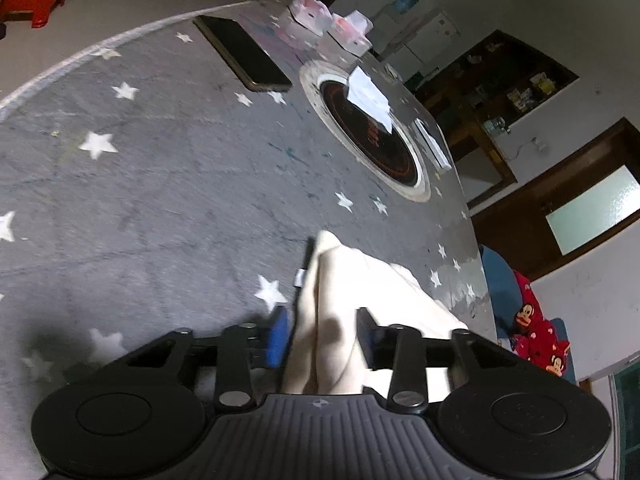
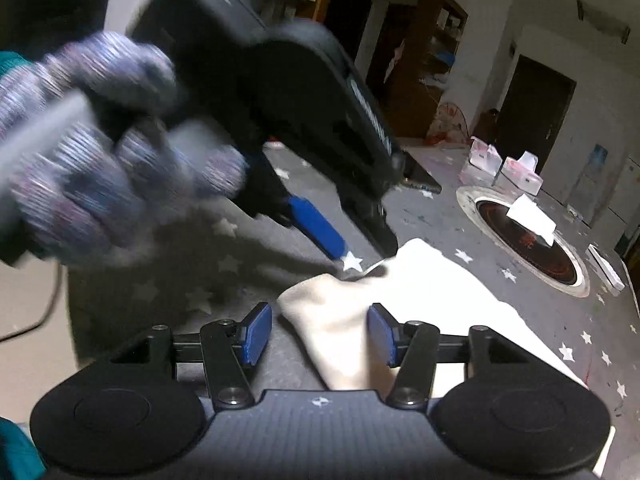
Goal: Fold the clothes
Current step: 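Grasp one end of the folded cream sweatshirt with both grippers, then lift the held end and fold it over the rest with both grippers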
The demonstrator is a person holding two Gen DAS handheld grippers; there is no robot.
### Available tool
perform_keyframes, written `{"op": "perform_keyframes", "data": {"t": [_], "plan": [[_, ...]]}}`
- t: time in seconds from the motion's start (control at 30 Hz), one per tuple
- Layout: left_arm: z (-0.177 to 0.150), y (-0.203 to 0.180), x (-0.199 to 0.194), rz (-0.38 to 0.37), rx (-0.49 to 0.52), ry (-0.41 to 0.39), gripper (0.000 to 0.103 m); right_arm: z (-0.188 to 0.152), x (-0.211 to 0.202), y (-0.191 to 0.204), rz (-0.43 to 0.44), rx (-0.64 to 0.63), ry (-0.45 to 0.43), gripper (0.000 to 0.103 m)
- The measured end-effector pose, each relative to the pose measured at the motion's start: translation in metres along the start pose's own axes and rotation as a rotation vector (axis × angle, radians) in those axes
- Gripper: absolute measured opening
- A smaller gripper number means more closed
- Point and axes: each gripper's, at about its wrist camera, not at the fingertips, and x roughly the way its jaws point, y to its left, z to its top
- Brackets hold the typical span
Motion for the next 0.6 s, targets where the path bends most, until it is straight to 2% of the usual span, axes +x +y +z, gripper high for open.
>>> {"op": "perform_keyframes", "data": {"t": [0.03, 0.07, 0.13, 0.17, 0.3, 0.4, 0.47, 0.5, 0.53, 0.57, 0.6], "plan": [[0.0, 0.002, -0.001, -0.004, -0.009, -0.002, 0.057, 0.0, 0.002, -0.001, -0.006, 0.005, 0.004, 0.043], [0.0, 0.004, -0.002, -0.008, -0.02, -0.004, 0.06, 0.0, 0.001, -0.003, -0.011, 0.014, 0.003, 0.031], [0.0, 0.007, -0.001, -0.014, -0.042, -0.005, 0.075, 0.003, -0.004, -0.01, -0.002, 0.062, -0.012, 0.02], [0.0, 0.008, 0.001, -0.016, -0.054, -0.003, 0.078, 0.004, -0.008, -0.017, 0.009, 0.103, -0.023, 0.015], [-0.002, 0.005, 0.01, -0.058, -0.101, 0.02, 0.085, 0.006, -0.031, -0.042, 0.036, 0.223, -0.084, 0.013], [-0.004, 0.0, 0.022, -0.103, -0.145, 0.047, 0.086, 0.005, -0.046, -0.056, 0.054, 0.292, -0.125, 0.012], [-0.005, -0.002, 0.031, -0.133, -0.175, 0.058, 0.083, 0.003, -0.052, -0.062, 0.066, 0.317, -0.138, 0.012], [-0.006, -0.004, 0.036, -0.153, -0.184, 0.066, 0.073, 0.001, -0.052, -0.064, 0.072, 0.321, -0.139, 0.012], [-0.006, -0.005, 0.042, -0.174, -0.192, 0.074, 0.057, -0.001, -0.052, -0.065, 0.079, 0.321, -0.138, 0.012], [-0.007, -0.006, 0.046, -0.186, -0.198, 0.086, 0.049, -0.002, -0.052, -0.066, 0.085, 0.322, -0.136, 0.012], [-0.007, -0.007, 0.051, -0.191, -0.198, 0.096, 0.035, -0.004, -0.051, -0.065, 0.096, 0.322, -0.131, 0.012]]}}
